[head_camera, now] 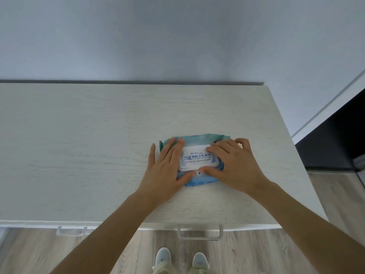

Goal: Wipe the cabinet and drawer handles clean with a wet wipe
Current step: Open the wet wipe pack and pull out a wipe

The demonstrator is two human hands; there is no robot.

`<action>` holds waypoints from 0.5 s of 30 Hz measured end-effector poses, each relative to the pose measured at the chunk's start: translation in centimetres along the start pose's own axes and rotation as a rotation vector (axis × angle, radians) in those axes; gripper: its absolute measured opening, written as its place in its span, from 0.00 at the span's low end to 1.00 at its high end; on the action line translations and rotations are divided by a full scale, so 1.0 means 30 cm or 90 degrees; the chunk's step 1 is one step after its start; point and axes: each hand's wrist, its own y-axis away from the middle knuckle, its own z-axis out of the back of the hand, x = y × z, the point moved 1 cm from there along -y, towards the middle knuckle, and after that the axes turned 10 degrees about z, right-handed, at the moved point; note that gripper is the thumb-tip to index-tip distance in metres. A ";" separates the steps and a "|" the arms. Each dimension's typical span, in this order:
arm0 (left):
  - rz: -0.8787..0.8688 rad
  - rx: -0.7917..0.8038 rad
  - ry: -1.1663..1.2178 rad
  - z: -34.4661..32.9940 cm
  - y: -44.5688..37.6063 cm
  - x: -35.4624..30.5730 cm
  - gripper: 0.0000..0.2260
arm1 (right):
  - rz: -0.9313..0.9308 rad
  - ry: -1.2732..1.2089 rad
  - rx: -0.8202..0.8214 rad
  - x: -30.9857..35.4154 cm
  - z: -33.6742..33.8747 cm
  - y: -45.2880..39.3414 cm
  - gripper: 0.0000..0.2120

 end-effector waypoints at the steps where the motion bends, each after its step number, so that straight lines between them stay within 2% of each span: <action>1: 0.000 -0.001 0.044 0.001 0.001 0.000 0.37 | 0.005 0.009 -0.003 -0.004 0.001 -0.002 0.22; 3: -0.010 -0.008 0.120 0.004 0.002 -0.003 0.37 | -0.008 0.008 -0.027 -0.006 0.010 -0.019 0.18; 6: -0.022 -0.023 0.161 0.014 0.005 -0.010 0.41 | -0.098 -0.058 -0.089 -0.014 0.022 -0.081 0.21; 9: -0.050 -0.082 0.074 0.029 0.006 -0.018 0.39 | -0.233 -0.202 -0.069 -0.032 0.000 -0.129 0.15; 11: -0.050 -0.075 -0.020 0.041 -0.009 -0.025 0.36 | -0.311 -0.264 -0.054 -0.039 -0.012 -0.144 0.14; 13: -0.025 -0.038 -0.065 0.034 -0.025 -0.028 0.36 | -0.319 -0.294 -0.062 -0.034 -0.015 -0.137 0.15; 15: 0.002 -0.004 -0.069 0.010 -0.032 -0.025 0.36 | -0.270 -0.269 -0.091 -0.012 -0.009 -0.103 0.14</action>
